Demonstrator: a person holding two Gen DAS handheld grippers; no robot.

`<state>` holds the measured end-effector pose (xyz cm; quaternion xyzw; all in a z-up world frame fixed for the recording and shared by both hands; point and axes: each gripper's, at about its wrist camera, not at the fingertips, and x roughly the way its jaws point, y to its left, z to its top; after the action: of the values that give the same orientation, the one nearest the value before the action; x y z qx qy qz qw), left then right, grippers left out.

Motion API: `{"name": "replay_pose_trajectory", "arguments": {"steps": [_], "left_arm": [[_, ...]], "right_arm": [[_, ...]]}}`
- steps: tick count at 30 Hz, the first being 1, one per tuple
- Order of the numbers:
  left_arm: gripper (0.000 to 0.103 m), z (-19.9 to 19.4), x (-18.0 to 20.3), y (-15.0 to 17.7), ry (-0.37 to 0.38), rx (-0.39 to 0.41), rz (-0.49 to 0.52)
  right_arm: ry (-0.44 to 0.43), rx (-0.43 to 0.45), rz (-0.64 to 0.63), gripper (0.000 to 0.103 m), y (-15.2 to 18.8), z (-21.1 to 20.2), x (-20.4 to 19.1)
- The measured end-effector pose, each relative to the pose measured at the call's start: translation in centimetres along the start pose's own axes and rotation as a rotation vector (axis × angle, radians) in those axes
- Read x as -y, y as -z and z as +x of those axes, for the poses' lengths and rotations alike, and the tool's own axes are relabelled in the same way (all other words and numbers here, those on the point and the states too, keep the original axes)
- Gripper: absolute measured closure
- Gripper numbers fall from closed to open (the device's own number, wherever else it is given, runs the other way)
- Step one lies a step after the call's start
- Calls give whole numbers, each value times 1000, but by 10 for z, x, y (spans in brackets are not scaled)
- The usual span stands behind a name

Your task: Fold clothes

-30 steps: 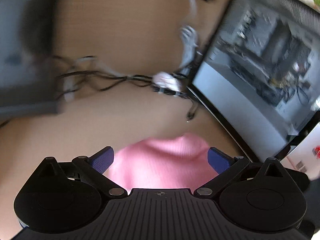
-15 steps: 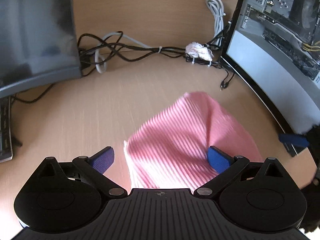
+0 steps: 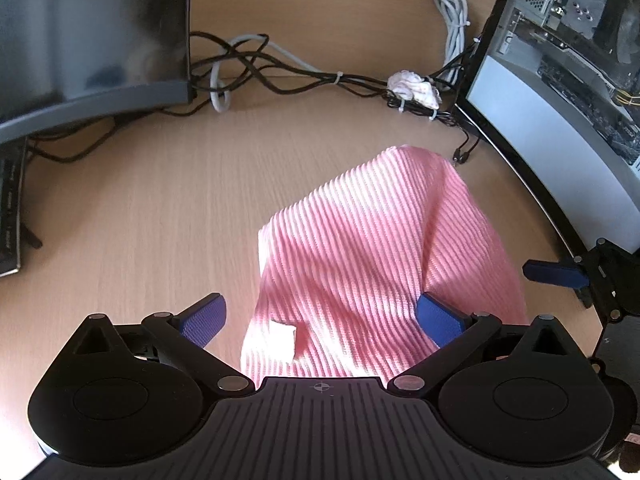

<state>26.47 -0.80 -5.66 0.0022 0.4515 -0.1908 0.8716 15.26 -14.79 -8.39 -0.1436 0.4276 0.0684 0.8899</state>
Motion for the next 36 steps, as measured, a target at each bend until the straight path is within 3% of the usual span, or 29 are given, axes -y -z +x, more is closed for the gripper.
{"name": "replay_pose_trajectory", "arguments": {"steps": [1, 3, 5, 8, 10, 11, 13, 14, 17, 20, 23, 30, 35, 36], "left_arm": [[0, 2, -1, 0, 7, 0, -2], [0, 4, -3, -1, 33, 4, -9], [0, -8, -10, -9, 122, 53, -24], [0, -41, -19, -34, 272, 219, -10], [0, -35, -14, -56, 261, 264, 56], [0, -19, -12, -66, 245, 222, 92], [4, 33, -9, -72, 236, 3, 127], [5, 42, -9, -67, 243, -35, 127], [6, 50, -14, -49, 276, -65, 112], [6, 49, -30, -43, 320, -96, 38], [6, 41, -35, -34, 333, -107, 27], [6, 19, -39, -11, 279, -113, 71], [7, 3, -34, 1, 221, -90, 101], [7, -1, -32, 1, 208, -77, 107]], "right_arm": [[-8, -12, 15, 0, -1, 0, 2], [-23, -26, 48, 0, -3, -4, 8], [-56, -4, 99, 0, -2, -20, 16], [-168, 113, 224, 0, 2, -64, 34], [-196, 180, 299, 0, 1, -83, 46], [-173, 178, 313, 0, -2, -80, 47], [-64, 74, 263, 0, -8, -51, 38], [-11, 21, 238, 0, -8, -35, 34], [18, -39, 262, 0, -12, -14, 40], [25, -47, 248, 0, -19, -9, 43], [32, -41, 205, 0, -20, -5, 40], [37, -24, 152, 0, -17, 2, 34], [228, 79, 10, 1, -12, -12, 35], [274, 92, 4, 7, -12, -15, 37]]}}
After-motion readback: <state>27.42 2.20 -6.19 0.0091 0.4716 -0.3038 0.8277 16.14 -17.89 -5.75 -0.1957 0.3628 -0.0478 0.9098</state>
